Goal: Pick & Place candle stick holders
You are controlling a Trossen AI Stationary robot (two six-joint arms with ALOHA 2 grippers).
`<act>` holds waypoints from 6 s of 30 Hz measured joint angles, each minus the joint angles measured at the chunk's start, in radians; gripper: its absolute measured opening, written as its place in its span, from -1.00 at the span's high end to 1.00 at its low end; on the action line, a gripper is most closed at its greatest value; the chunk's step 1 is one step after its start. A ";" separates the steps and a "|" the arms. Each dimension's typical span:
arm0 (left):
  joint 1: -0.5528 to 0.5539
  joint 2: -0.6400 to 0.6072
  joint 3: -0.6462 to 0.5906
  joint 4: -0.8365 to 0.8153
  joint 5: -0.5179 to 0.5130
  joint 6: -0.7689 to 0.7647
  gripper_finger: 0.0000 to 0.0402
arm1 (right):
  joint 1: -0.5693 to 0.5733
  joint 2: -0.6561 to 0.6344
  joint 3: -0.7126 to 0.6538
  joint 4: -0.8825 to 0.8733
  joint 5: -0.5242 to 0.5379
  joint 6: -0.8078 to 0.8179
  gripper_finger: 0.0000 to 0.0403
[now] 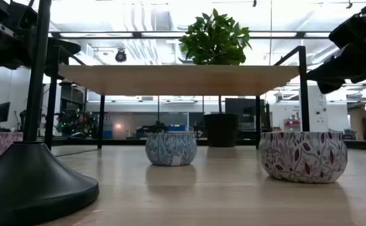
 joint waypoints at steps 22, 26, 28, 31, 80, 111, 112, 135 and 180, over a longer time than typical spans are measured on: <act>0.000 0.000 0.000 0.007 0.001 0.000 0.95 | 0.000 0.000 0.000 0.000 0.000 0.000 0.82; 0.000 0.000 0.000 0.007 0.001 0.000 0.95 | 0.000 0.000 0.000 0.000 0.000 0.000 0.82; 0.000 0.000 0.000 0.007 0.001 0.000 0.95 | 0.000 0.000 0.000 0.000 0.000 0.000 0.82; 0.000 0.000 0.000 0.007 0.001 0.000 0.95 | 0.000 0.000 0.000 0.000 0.000 0.000 0.82; 0.000 -0.001 0.000 0.005 0.002 0.000 0.95 | -0.002 0.016 -0.033 0.408 0.136 0.142 0.82; 0.000 -0.001 0.000 0.002 0.002 0.000 0.95 | 0.194 0.558 0.702 0.039 -0.119 0.519 0.86; 0.000 -0.001 0.000 0.002 0.002 0.000 0.95 | 0.214 0.602 0.760 -0.024 -0.107 0.537 0.85; 0.000 -0.001 0.000 0.001 0.002 0.000 0.95 | 0.543 1.443 1.697 -1.228 -0.063 1.077 -0.45; 0.000 0.002 0.000 -0.015 0.001 0.000 0.95 | 0.867 1.638 1.666 -1.312 -0.062 1.483 -0.12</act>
